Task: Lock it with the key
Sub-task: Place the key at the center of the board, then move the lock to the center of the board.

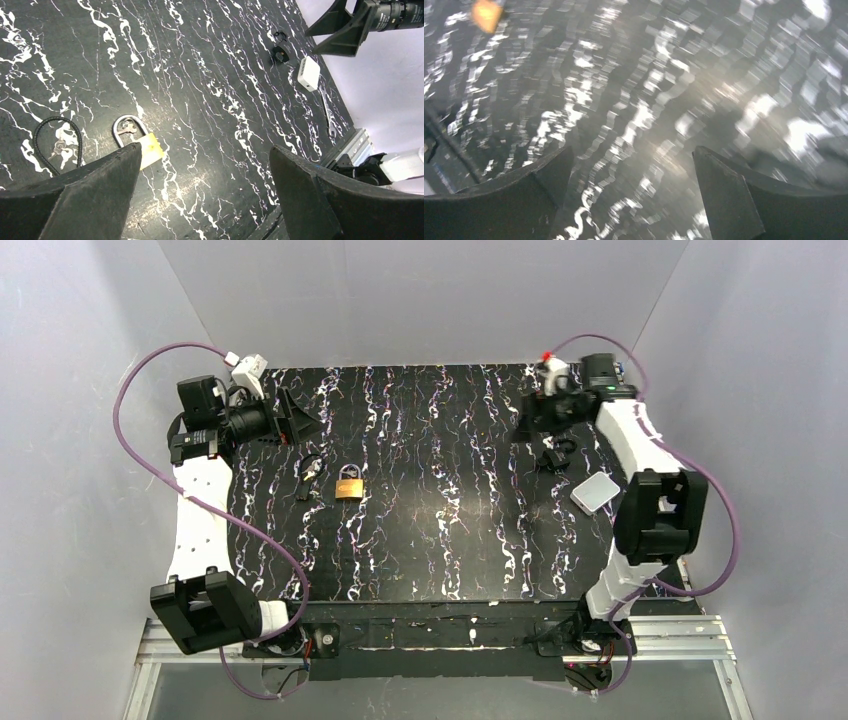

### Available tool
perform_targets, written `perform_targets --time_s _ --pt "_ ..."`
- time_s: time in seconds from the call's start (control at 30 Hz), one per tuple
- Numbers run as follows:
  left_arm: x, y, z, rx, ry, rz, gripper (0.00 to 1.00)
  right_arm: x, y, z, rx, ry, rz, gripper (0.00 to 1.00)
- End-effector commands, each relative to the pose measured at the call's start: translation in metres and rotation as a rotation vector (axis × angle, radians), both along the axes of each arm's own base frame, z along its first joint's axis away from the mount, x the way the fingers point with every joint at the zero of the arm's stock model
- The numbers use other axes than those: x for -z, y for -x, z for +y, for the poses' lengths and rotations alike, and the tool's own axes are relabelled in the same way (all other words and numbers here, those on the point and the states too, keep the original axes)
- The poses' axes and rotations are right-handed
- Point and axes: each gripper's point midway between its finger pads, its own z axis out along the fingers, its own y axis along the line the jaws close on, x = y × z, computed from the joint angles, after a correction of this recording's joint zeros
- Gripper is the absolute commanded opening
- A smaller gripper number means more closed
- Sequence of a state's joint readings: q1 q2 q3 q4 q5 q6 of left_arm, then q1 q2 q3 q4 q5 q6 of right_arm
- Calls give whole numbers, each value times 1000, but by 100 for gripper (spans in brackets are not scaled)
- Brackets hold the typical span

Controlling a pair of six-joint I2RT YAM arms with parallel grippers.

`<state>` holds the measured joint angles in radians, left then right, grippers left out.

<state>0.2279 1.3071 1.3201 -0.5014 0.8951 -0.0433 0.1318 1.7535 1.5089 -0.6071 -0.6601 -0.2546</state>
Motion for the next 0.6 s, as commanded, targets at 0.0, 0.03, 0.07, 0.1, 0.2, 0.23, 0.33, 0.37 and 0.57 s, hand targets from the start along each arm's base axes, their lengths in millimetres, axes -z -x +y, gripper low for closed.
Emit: perform_targets --time_s 0.0,0.03,0.07,0.1,0.2,0.23,0.33,0.37,0.57 --pt "-9 4 -5 31 41 -17 98 20 9 -98 257 121 151 98" --pt "-9 4 -5 29 44 -18 98 27 5 -110 342 147 181 98" --pt "-8 3 -5 28 46 -17 98 37 1 -128 469 215 215 98" --pt "-9 2 -5 25 47 -17 98 44 -1 -135 564 224 254 98" --pt "-7 1 -4 16 49 -12 98 65 -5 -156 776 279 325 99" --pt "-7 0 -4 13 49 -10 98 70 -7 -160 817 293 342 98" --pt "-4 1 -4 14 48 -11 98 87 -13 -167 893 316 398 99" --pt "-2 1 -4 15 46 -8 98 93 -14 -168 909 320 417 98" --pt "7 -1 -2 4 42 15 98 119 -27 -165 956 303 470 98"
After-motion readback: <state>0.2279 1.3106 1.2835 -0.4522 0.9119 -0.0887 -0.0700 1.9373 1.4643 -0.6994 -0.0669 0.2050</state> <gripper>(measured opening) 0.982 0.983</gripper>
